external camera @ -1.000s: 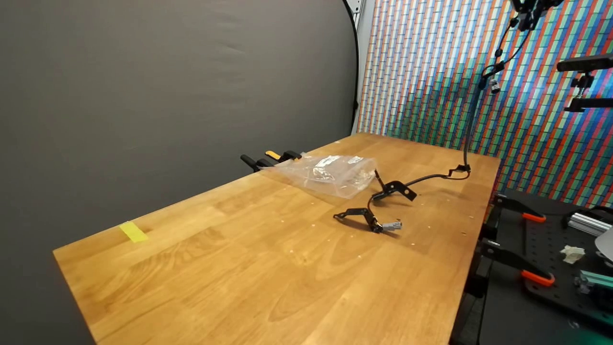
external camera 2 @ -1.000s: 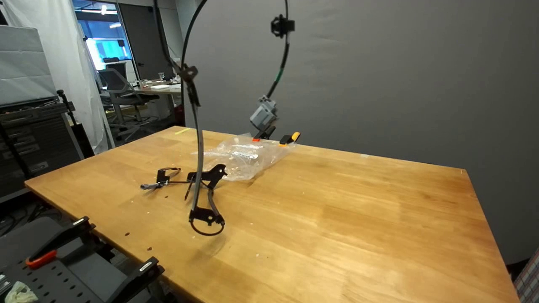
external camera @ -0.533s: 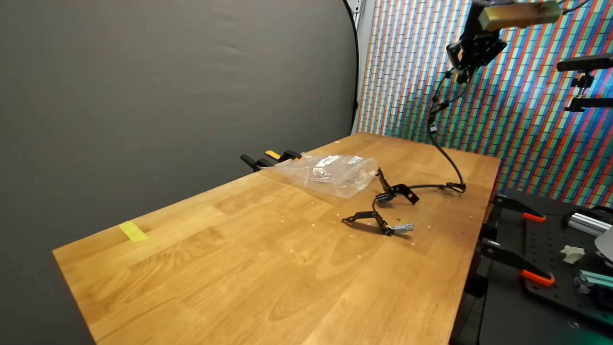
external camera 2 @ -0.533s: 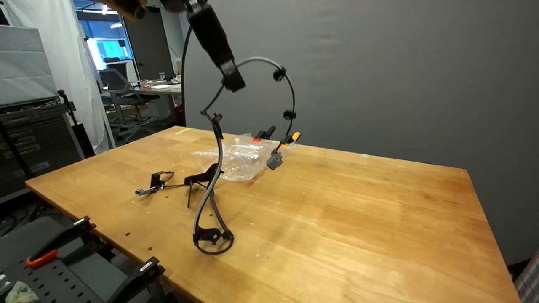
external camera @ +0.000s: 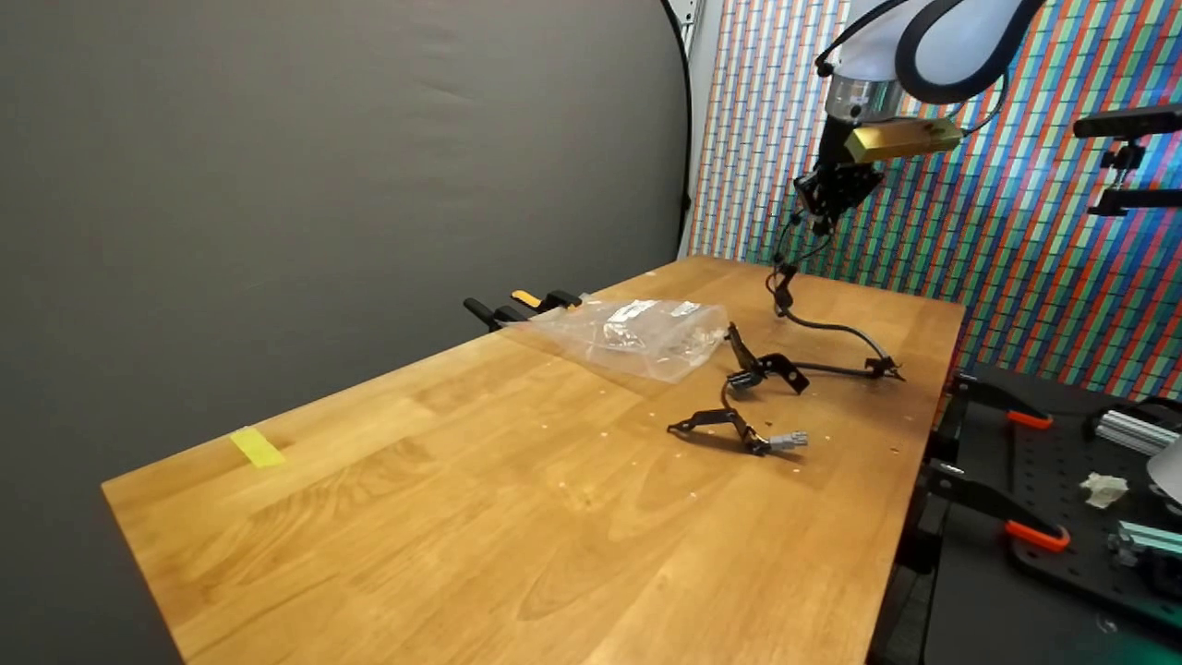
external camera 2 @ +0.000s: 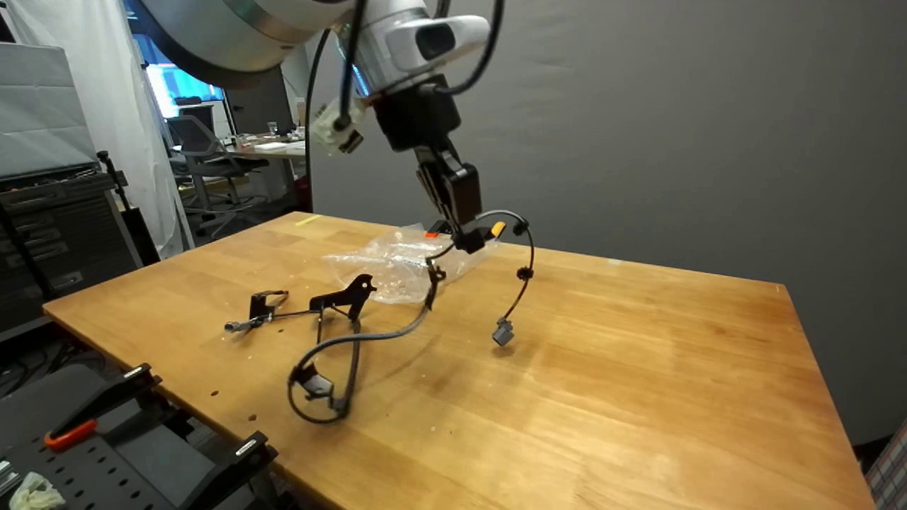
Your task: Remove the black thing from the plastic bag
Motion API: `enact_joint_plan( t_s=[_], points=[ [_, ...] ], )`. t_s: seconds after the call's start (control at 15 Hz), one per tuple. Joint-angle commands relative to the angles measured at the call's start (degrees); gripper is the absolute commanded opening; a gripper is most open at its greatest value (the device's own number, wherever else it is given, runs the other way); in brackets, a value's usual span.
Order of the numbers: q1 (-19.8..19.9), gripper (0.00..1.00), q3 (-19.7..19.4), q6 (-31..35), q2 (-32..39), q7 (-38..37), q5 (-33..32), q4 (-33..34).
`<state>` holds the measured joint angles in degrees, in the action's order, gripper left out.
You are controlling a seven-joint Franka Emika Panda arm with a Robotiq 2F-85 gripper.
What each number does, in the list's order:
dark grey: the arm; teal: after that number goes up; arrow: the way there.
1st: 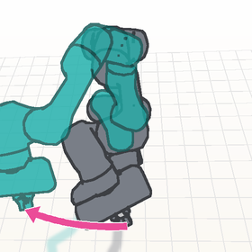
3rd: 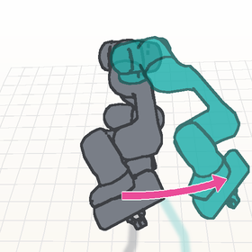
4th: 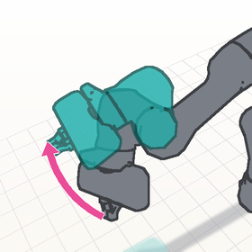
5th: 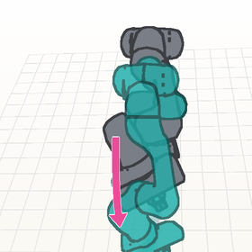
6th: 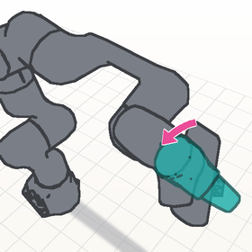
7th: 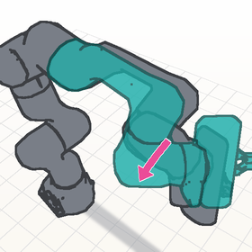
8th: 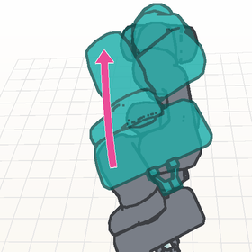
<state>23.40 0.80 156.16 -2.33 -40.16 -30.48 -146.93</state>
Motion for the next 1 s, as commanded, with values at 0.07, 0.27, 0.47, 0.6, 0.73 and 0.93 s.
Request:
enact_joint_plan(
  t_s=[0.07,0.27,0.47,0.6,0.73,0.93],
  points=[
    [-5.0,0.04,-8.0,2.5,13.7,9.2,4.2,11.0],
    [-7.1,0.04,-10.8,1.7,19.6,16.6,11.8,16.1],
    [-8.4,0.04,-13.0,0.9,24.7,20.9,17.2,21.2],
    [-10.0,0.04,-15.6,0.8,27.7,20.9,17.4,24.1],
    [-11.3,0.04,-18.3,0.4,29.9,20.6,16.6,25.7],
    [-11.4,0.39,-19.6,-0.1,32.0,22.3,17.7,26.6]
  ],
)
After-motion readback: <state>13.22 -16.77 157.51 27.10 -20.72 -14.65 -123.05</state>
